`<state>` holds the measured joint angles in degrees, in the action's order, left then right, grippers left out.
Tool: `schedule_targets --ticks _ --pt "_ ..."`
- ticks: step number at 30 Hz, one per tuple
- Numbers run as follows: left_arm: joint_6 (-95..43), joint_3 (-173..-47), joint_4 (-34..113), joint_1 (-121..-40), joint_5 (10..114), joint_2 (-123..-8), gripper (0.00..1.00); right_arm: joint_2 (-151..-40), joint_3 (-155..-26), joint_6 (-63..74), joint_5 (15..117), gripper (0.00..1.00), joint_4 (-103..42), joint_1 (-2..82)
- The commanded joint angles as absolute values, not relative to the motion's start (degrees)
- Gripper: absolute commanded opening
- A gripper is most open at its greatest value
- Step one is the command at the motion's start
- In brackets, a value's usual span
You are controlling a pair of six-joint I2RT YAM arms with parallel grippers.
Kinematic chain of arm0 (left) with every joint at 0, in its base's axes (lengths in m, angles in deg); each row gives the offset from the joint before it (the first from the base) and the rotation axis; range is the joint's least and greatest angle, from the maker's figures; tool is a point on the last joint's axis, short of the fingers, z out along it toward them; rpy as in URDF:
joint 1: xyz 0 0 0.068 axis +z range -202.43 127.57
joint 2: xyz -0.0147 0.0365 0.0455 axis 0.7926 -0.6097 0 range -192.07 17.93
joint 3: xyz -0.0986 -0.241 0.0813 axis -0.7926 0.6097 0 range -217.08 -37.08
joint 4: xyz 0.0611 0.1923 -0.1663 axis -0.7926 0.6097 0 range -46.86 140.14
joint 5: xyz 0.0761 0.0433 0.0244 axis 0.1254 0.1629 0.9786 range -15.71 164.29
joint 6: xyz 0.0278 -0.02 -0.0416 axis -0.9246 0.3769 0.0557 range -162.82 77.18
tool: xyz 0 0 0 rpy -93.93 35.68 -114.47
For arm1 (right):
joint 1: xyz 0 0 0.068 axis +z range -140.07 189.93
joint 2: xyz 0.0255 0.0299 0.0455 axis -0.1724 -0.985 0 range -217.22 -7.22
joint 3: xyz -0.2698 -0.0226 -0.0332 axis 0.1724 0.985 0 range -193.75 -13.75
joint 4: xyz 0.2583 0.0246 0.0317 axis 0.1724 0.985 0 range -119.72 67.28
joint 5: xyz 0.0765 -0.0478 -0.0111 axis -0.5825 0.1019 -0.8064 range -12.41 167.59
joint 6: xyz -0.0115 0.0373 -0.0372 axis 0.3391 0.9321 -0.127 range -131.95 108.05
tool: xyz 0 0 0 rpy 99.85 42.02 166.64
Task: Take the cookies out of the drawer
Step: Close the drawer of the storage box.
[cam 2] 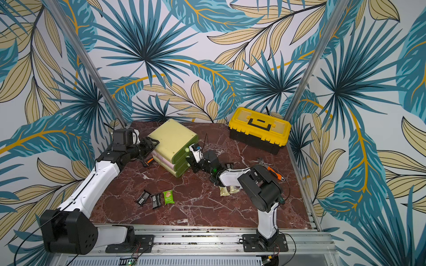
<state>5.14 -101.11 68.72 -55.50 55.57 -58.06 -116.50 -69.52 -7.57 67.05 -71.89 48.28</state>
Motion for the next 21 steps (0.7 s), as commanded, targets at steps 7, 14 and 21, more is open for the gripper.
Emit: schedule_targets --ticks 7,14,21 --pt "3.7 -101.7 73.7 -55.9 55.4 -60.2 0.56 -110.1 -59.6 -8.8 69.7 0.5 -74.6 49.3" --pt "3.7 -101.8 73.7 -55.9 55.0 -60.3 0.56 -110.5 -55.0 0.2 67.1 0.49 -75.5 49.2" --pt "3.7 -101.5 74.0 -55.9 55.0 -59.9 0.56 -118.7 -57.5 4.7 68.7 0.49 -83.0 49.2"
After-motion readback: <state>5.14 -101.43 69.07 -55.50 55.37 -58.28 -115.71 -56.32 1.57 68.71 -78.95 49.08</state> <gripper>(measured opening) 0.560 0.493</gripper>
